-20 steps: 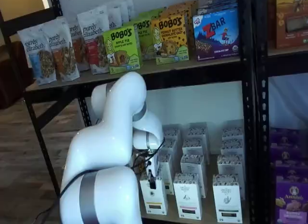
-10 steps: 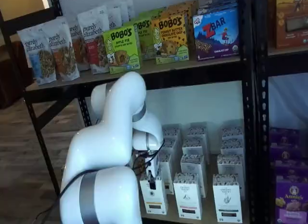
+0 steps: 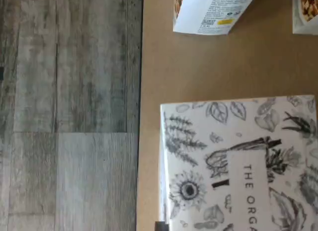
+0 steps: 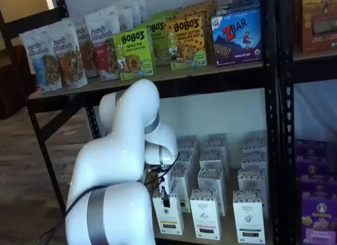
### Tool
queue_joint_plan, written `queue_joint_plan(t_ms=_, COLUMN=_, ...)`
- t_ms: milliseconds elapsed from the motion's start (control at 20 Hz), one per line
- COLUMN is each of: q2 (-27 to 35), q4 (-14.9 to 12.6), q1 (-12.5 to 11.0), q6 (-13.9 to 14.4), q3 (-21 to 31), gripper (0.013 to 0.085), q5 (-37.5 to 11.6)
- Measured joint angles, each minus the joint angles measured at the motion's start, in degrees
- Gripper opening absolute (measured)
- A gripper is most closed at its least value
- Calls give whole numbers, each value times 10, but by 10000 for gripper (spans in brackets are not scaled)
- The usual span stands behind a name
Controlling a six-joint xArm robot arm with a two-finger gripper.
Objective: Pick up the white box with a yellow strip in the middle, on the bottom shelf, the fourth box from the left
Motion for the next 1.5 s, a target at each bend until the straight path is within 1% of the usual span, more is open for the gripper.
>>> queue_joint_plan(t_ms=200, q2=-8, q4=3, q1=1, q6=-2, q3=13, gripper=570, q5=-7)
queue_joint_plan(t_ms=400, q2=-27, q4=26, q1=3, q6=-22, q3=41, gripper=570, q5=-17)
queue_joint_plan(t_ms=500, q2=-36, q4=31, q1=4, q6=-25, q3=53, gripper=570, q5=-18)
queue_joint_plan(t_ms=550, q2=-42, q4=32, q1=5, q6=-25, q3=61, gripper=570, q5=-19)
queue_joint_plan(t_ms=700, q2=-57, q4=18, q1=6, q6=-13, q3=80, gripper=570, q5=-17)
queue_joint_plan(t_ms=750, q2=-63, q4=19, q1=7, q6=-12, q3=90, gripper=570, q5=-19)
queue_joint_plan(t_ms=850, q2=-79, q4=22, q1=11, q6=-12, q3=113, gripper=570, q5=-27)
queue_joint_plan(t_ms=1150, q2=-139, q4=34, q1=24, q6=-13, q3=205, gripper=570, q5=-61)
queue_joint_plan(t_ms=1500, q2=-219, q4=76, q1=43, q6=-37, q3=308, gripper=570, q5=-80)
